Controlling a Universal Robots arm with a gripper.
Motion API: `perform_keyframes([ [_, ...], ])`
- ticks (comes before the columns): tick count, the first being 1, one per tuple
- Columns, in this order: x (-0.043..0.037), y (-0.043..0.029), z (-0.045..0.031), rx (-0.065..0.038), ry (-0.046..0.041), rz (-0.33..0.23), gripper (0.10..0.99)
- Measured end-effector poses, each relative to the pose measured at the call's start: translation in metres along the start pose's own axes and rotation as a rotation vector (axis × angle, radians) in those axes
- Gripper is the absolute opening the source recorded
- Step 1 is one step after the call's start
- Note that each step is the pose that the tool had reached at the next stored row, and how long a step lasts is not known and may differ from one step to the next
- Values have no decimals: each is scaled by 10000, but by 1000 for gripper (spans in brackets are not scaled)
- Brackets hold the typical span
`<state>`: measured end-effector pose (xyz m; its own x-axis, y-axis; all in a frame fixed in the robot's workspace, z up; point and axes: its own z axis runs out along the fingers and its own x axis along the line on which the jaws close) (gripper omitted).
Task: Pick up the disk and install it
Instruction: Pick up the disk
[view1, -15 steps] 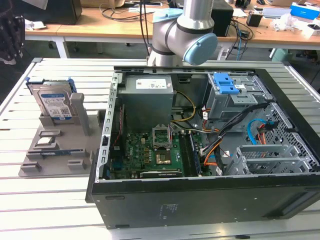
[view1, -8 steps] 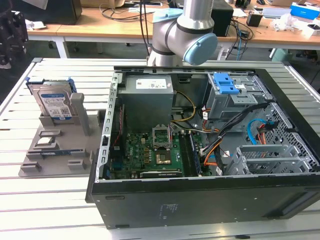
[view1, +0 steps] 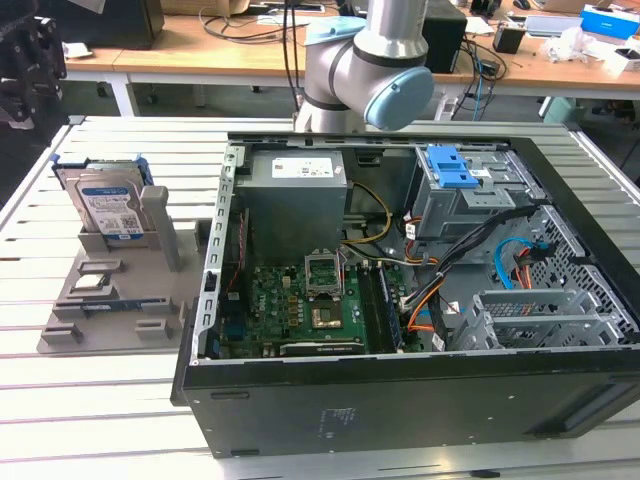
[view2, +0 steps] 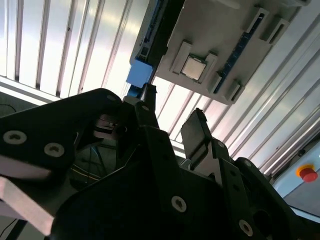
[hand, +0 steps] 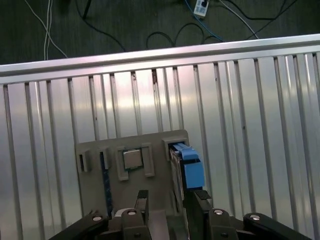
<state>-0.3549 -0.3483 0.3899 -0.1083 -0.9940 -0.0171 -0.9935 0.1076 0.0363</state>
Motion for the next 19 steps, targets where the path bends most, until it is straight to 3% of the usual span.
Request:
perform_keyframes([
  [3, -66, -25, 7, 0, 1, -53, 482],
  [11, -98, -62, 52, 0, 2, -66, 482],
  [19, -105, -78, 178, -1, 3, -71, 482],
])
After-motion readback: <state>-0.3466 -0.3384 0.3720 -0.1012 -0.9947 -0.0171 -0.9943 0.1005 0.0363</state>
